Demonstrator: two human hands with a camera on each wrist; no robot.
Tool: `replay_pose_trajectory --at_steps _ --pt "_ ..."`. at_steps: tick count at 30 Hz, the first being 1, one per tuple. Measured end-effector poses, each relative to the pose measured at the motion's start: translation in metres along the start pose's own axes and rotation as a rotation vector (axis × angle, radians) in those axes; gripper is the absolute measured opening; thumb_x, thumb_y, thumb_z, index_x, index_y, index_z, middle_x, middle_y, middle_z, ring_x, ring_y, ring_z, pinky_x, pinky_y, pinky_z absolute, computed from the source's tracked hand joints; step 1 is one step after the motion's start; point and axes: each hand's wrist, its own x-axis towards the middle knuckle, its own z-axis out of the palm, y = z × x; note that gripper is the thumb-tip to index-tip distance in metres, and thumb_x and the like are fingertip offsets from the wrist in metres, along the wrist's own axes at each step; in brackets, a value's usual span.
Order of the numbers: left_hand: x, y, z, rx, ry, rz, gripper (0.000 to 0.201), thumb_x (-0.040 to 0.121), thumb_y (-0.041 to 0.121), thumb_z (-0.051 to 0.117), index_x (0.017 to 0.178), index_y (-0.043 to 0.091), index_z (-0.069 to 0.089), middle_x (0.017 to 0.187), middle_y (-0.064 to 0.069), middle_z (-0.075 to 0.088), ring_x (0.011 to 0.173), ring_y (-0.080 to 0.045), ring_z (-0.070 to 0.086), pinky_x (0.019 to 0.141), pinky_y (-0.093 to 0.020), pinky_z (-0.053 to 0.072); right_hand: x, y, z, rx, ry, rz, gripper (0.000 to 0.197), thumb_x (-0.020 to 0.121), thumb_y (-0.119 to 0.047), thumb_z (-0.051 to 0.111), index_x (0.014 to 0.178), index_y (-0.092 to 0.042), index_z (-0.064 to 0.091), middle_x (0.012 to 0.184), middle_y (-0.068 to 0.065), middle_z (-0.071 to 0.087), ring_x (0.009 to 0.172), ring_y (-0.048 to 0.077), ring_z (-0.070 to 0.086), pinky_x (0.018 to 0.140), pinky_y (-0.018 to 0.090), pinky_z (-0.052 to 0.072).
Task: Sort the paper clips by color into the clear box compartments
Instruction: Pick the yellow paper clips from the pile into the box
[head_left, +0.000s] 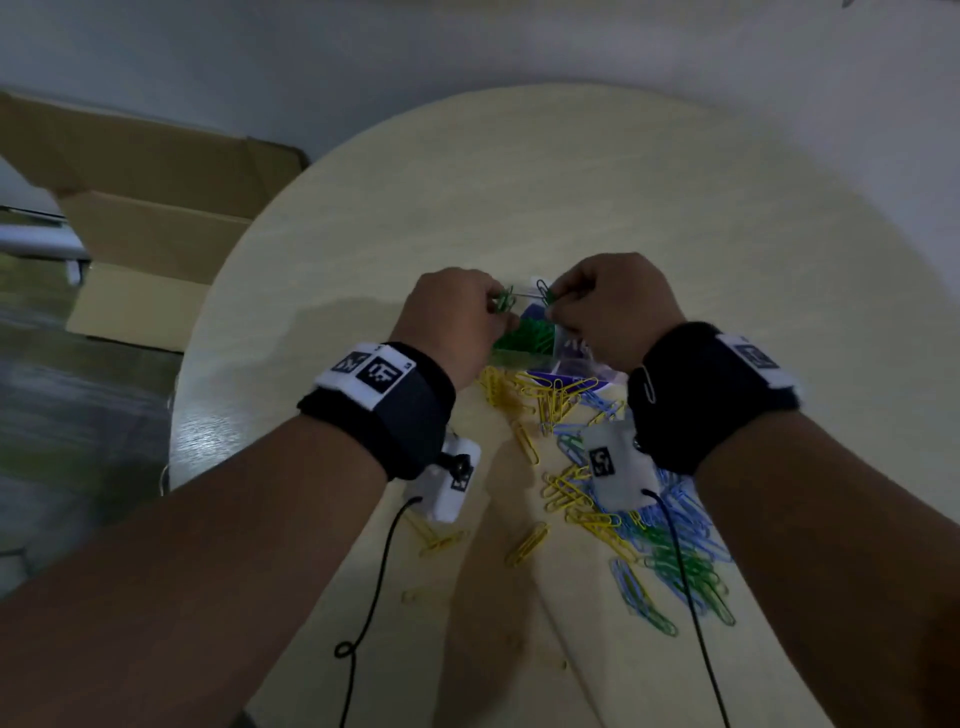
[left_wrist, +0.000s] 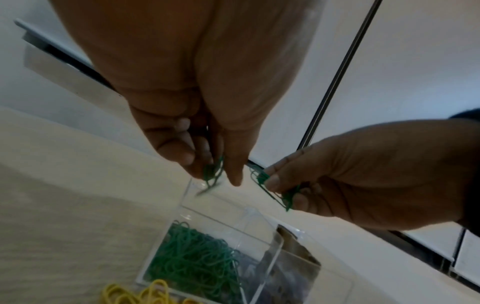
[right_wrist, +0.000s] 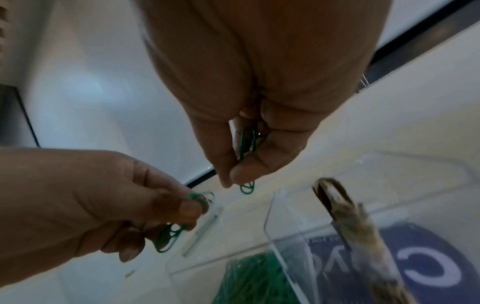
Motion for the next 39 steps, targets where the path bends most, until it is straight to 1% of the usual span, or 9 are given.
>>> replay_pose_trajectory --at_steps 5,9,13,15,18,22,25,31,39 --pt "-0.003 -0.007 0.001 -0.073 0.084 0.002 0.026 0.086 0.016 0.064 0.111 0.009 0.071 0.104 -0.009 0.073 0.099 -0.028 0.066 0.092 -0.036 0.048 0.01 0.004 0.014 0.094 -0.035 0.045 0.03 0.07 -0.021 0.078 0.099 -0.016 0.074 0.092 0.003 0.074 0.087 0.017 0.068 0.087 0.034 0.054" --pt "-0.038 -0.016 0.0 -0.062 0.206 0.152 0.025 0.087 0.014 0.056 0.107 0.018 0.07 0.1 -0.005 0.07 0.089 -0.023 0.065 0.085 -0.034 0.051 -0.028 0.026 -0.008 0.504 0.1 0.088 0.026 0.076 -0.009 0.068 0.1 -0.019 0.071 0.093 0.0 0.074 0.077 0.018 0.069 0.081 0.045 0.058" --pt "-0.101 -0.011 0.039 0.025 -0.138 0.443 0.03 0.086 0.015 0.056 0.115 0.019 0.066 0.116 -0.006 0.064 0.107 -0.027 0.058 0.091 -0.04 0.047 -0.12 0.071 -0.013 0.05 0.214 0.025 0.019 0.086 -0.018 0.062 0.102 -0.021 0.071 0.1 0.002 0.073 0.087 0.011 0.064 0.079 0.017 0.04" --pt "-0.124 -0.019 0.066 0.185 -0.319 0.515 0.045 0.09 0.031 0.052 0.134 0.022 0.051 0.143 -0.007 0.049 0.13 -0.029 0.045 0.104 -0.042 0.041 -0.156 0.093 0.005 -0.159 0.119 -0.109 0.034 0.083 -0.027 0.061 0.113 -0.012 0.066 0.11 0.013 0.068 0.102 0.027 0.062 0.087 0.024 0.04" --pt "-0.142 -0.038 0.077 0.393 -0.41 0.508 0.061 0.089 0.05 0.047 0.145 0.032 0.032 0.159 -0.004 0.025 0.146 -0.029 0.02 0.113 -0.045 0.031 -0.192 0.112 0.039 -0.469 -0.214 -0.148 0.088 0.071 -0.069 0.049 0.145 -0.024 0.034 0.153 0.011 0.031 0.143 0.041 0.018 0.114 0.05 0.026" --pt "-0.152 -0.066 0.057 0.372 -0.378 0.446 0.061 0.085 0.054 0.053 0.141 0.033 0.039 0.158 -0.004 0.028 0.146 -0.03 0.023 0.11 -0.048 0.035 -0.217 0.098 0.055 -0.563 -0.348 -0.248 0.096 0.063 -0.09 0.037 0.146 -0.049 0.011 0.161 0.004 0.003 0.146 0.036 -0.013 0.115 0.06 0.01" --pt "-0.153 -0.074 0.046 0.347 -0.348 0.4 0.059 0.086 0.054 0.052 0.14 0.033 0.041 0.158 -0.004 0.027 0.145 -0.029 0.025 0.111 -0.048 0.034 -0.222 0.097 0.051 -0.477 -0.302 -0.284 0.092 0.066 -0.088 0.04 0.146 -0.048 0.019 0.162 -0.001 -0.001 0.147 0.032 -0.012 0.115 0.06 0.008" --pt "-0.134 -0.04 0.066 0.206 -0.191 0.562 0.044 0.091 0.02 0.049 0.135 0.024 0.053 0.148 0.0 0.046 0.137 -0.027 0.039 0.11 -0.044 0.036 -0.245 0.134 0.022 -0.296 0.052 -0.158 0.062 0.081 -0.052 0.058 0.136 -0.023 0.049 0.147 -0.007 0.043 0.142 0.025 0.027 0.108 0.05 0.034" --pt "-0.085 -0.02 0.086 0.281 -0.253 0.677 0.047 0.078 0.011 0.039 0.114 0.014 0.068 0.128 -0.009 0.063 0.11 -0.036 0.058 0.091 -0.045 0.05 -0.236 0.138 0.045 -0.428 -0.216 -0.237 0.079 0.082 -0.066 0.043 0.149 -0.029 0.024 0.161 -0.005 0.012 0.148 0.03 0.006 0.115 0.052 0.022"
